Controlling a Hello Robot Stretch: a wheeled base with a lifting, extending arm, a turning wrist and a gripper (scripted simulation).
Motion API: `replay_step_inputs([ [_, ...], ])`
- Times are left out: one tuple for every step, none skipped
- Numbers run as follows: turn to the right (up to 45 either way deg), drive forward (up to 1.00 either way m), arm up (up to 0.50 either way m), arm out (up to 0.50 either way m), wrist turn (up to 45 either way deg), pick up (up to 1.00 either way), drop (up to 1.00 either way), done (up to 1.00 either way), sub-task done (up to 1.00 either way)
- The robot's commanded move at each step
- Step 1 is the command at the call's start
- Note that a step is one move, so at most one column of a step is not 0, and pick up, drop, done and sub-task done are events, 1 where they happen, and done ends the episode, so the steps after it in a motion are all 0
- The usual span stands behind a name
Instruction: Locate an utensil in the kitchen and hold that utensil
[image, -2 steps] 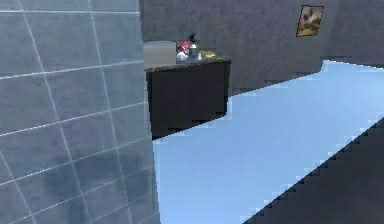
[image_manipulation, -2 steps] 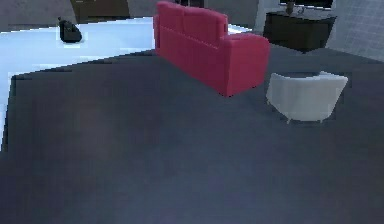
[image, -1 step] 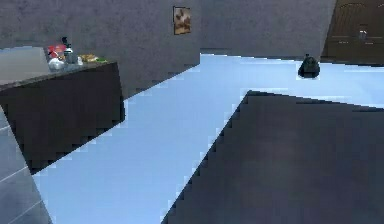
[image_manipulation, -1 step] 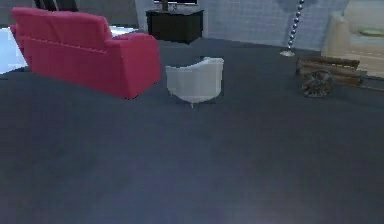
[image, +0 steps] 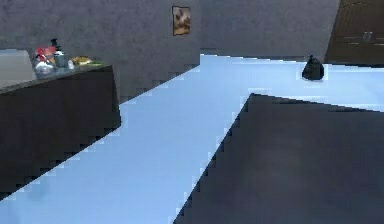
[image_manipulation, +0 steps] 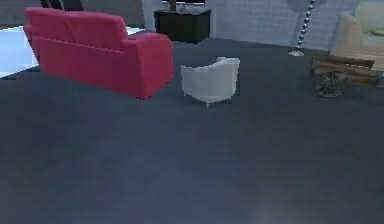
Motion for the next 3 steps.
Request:
replay_step_inputs([
  [12.0,0.00,0.00,0.00,0.0,0.00,0.00,0.00,0.00],
  [0.0,0.35,0.00,0.00,0.0,0.00,0.00,0.00,0.00],
  [-27.0,0.00,0.00,0.00,0.0,0.00,0.00,0.00,0.00],
])
